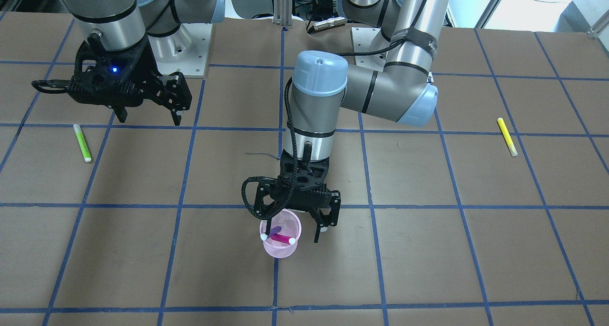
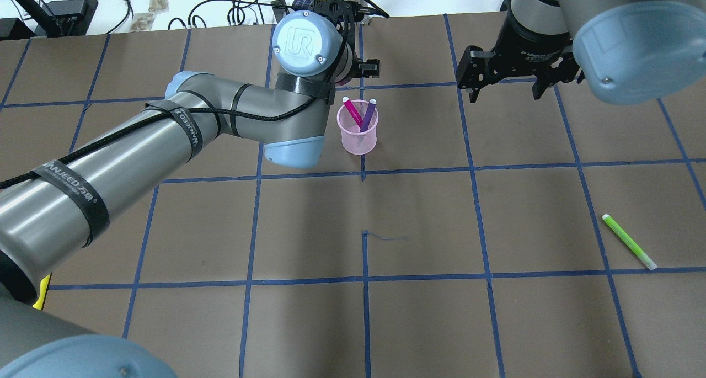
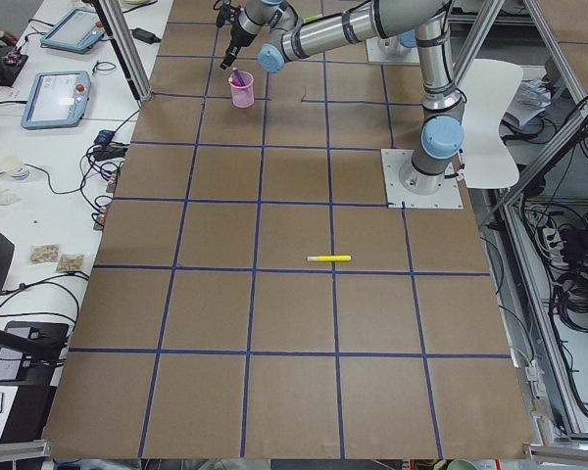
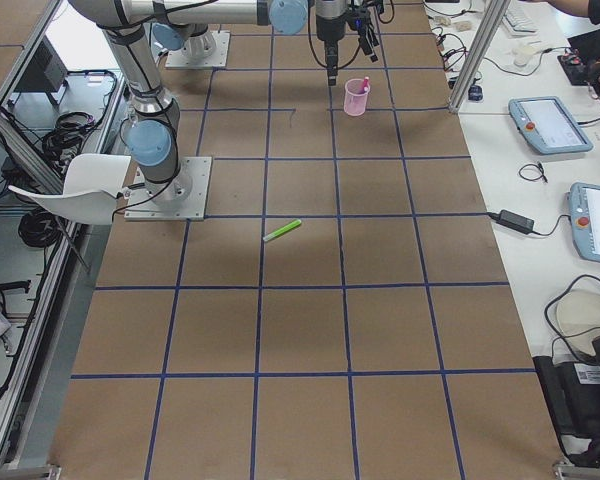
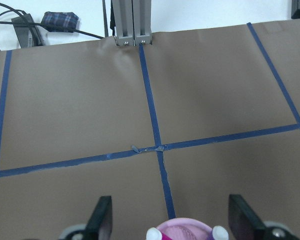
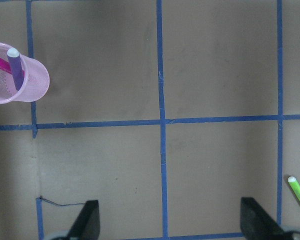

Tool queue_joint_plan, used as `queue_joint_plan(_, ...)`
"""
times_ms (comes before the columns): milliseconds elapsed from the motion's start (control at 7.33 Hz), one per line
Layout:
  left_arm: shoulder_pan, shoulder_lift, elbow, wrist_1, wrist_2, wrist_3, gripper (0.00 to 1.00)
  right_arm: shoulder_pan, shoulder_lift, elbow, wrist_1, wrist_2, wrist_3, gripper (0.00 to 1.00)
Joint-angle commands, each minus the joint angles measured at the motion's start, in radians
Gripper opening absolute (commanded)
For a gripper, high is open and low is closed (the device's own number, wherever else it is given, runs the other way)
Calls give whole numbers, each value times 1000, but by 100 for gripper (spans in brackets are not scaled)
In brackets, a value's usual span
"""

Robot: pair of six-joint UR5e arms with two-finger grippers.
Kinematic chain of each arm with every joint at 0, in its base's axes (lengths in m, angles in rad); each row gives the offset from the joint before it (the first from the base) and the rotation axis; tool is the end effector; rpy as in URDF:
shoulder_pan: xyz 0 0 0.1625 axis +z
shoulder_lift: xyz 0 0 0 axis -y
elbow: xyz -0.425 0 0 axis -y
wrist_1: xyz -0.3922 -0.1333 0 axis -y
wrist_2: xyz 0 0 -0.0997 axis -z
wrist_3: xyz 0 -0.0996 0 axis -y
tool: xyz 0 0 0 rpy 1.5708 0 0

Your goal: Insert purple and pink pens into pink cup

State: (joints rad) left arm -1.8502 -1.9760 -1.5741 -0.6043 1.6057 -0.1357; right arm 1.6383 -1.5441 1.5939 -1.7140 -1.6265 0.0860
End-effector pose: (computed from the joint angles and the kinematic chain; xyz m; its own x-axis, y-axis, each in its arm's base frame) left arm -0.3081 -0.6032 0.3656 -0.9885 0.1452 0.0423 0.1012 0.8428 -0.5286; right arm 0.1620 -0.5018 0.4781 -0.9986 0.0234 0.0472 0.0187 0.9950 -0.0977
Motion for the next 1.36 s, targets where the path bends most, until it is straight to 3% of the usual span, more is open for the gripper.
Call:
queue_joint_plan(0, 116, 122, 84, -385, -36, 106, 100, 0, 1, 0, 1, 4, 9, 100)
queue_joint_plan(273, 257, 237, 86, -705, -33, 238, 100, 0, 10, -2, -6, 7, 6, 100)
queue_joint_plan(545, 328, 352, 86, -913, -36, 236, 100, 5, 10, 0, -4, 8, 12, 100)
queue_joint_plan(818, 315, 423, 47, -950, -38, 121, 100, 5, 10, 0, -4, 8, 12, 100)
queue_joint_plan(955, 313, 430, 1, -930, -36, 120, 100, 5, 10, -2, -6, 10, 12, 100)
queue_joint_plan(1227, 316, 433, 8, -924, -90, 143, 100, 5, 9, -2, -6, 8, 12, 100)
